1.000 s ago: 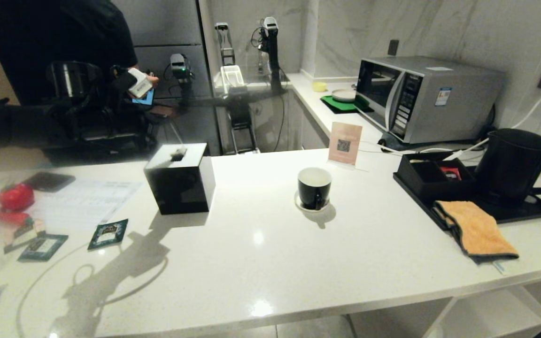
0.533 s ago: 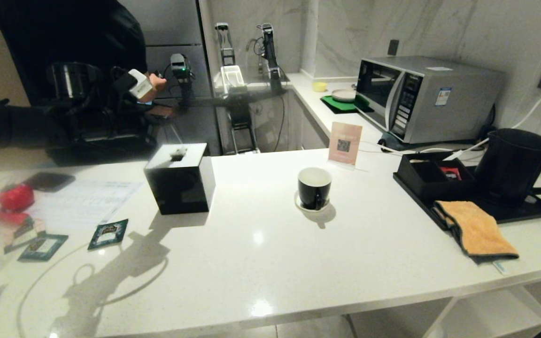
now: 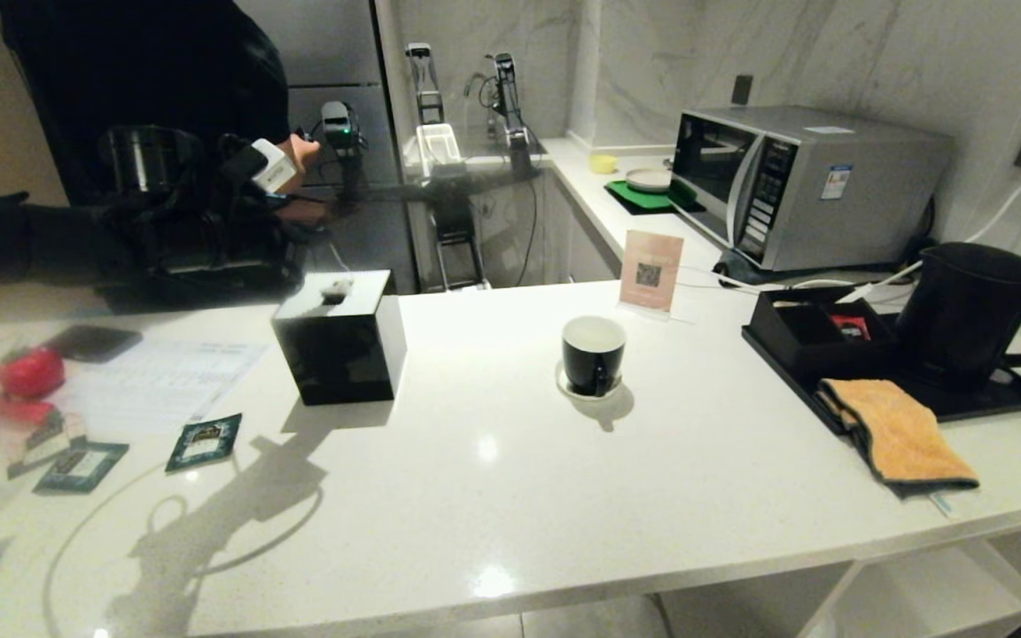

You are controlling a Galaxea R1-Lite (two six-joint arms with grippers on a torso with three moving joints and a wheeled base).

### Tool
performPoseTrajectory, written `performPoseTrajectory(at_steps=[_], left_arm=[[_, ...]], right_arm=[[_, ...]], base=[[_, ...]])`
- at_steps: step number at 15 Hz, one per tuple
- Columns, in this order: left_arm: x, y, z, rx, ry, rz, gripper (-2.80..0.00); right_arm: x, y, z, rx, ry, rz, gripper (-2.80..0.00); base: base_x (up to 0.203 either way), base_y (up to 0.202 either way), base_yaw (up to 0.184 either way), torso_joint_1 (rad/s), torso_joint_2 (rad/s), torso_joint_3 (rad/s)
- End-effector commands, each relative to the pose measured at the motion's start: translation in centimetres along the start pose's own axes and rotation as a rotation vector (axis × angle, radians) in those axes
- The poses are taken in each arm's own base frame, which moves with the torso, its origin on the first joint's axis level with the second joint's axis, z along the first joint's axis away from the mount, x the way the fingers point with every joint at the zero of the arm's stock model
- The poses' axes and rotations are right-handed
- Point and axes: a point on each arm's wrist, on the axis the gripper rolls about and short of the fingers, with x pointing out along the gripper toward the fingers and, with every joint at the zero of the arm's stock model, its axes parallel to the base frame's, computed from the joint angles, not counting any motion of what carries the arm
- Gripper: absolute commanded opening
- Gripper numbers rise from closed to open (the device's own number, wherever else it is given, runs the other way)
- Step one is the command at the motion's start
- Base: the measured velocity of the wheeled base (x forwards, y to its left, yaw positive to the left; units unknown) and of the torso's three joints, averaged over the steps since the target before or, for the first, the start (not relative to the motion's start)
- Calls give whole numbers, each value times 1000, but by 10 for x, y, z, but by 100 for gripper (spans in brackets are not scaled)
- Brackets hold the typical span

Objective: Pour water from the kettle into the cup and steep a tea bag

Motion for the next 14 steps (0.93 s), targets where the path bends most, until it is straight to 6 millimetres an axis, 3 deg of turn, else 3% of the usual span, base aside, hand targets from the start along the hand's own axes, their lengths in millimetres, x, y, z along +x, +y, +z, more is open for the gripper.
performPoseTrajectory(at_steps=[1, 9, 10, 14], left_arm=[[1, -2, 1, 2, -3, -7, -280], [-1, -2, 3, -2, -6, -8, -280], [-1, -2, 3, -1, -7, -8, 0], [-2, -2, 4, 0, -9, -3, 0]], right_arm=[[0, 0, 0, 0, 2, 0, -280], [0, 0, 0, 0, 2, 0, -280], [0, 0, 0, 0, 2, 0, -280], [0, 0, 0, 0, 2, 0, -280]], base=[[0, 0, 0, 0, 0, 0], [0, 0, 0, 0, 0, 0], [0, 0, 0, 0, 0, 0], [0, 0, 0, 0, 0, 0]])
